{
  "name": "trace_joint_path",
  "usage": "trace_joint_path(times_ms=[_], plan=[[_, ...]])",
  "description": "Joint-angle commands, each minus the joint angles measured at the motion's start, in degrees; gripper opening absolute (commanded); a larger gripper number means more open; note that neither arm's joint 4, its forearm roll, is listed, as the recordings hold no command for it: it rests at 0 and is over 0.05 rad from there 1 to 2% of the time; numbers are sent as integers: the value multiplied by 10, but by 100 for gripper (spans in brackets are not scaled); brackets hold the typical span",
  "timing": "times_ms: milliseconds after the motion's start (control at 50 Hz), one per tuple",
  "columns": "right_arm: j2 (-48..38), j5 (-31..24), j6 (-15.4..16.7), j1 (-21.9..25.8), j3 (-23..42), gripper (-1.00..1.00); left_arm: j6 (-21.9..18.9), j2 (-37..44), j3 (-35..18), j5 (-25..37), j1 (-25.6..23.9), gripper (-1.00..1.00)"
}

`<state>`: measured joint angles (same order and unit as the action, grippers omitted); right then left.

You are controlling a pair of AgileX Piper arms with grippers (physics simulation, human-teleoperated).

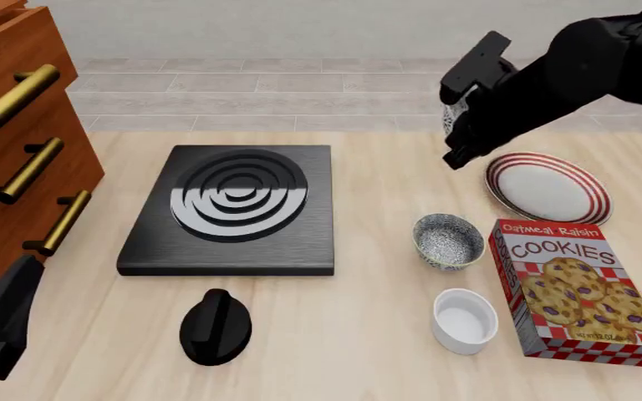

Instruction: Pick the akita bowl from table center and place it on the plate.

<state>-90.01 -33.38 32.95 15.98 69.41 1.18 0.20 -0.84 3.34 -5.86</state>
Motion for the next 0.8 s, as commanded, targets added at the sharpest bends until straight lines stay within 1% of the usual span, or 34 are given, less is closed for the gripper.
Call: trace_joint_path(times_ms=[20, 60, 80, 120, 260, 460, 520, 600, 680, 740, 780, 800], plan=[[5, 1, -30, -47, 4, -100, 2, 1, 3, -1, 2, 100], [6, 0, -30, -56, 5, -100, 4, 2, 3, 0, 3, 100], [4, -3, -43, -60, 12, -100, 4, 1, 3, 0, 3, 100], [3, -8, -50, -60, 12, -100, 4, 0, 2, 2, 3, 100], [-10, -5, -54, -96, 7, -100, 5, 0, 3, 1, 3, 100], [-27, -1, -58, -125, 8, -100, 5, 1, 8, -2, 4, 100], [-34, -3, -55, -133, 7, -100, 5, 1, 8, -1, 4, 100], [-45, -2, -35, -158, 11, -100, 5, 0, 8, -1, 4, 100], [-50, -3, -35, -165, 13, -100, 6, 0, 8, -1, 4, 100], [-57, 1, -28, -175, 13, -100, 5, -1, 8, 0, 4, 100], [-63, 6, -34, -176, 14, -100, 5, -1, 8, 0, 4, 100], [-66, 8, -30, -178, 9, -100, 6, -1, 8, 0, 4, 100]])
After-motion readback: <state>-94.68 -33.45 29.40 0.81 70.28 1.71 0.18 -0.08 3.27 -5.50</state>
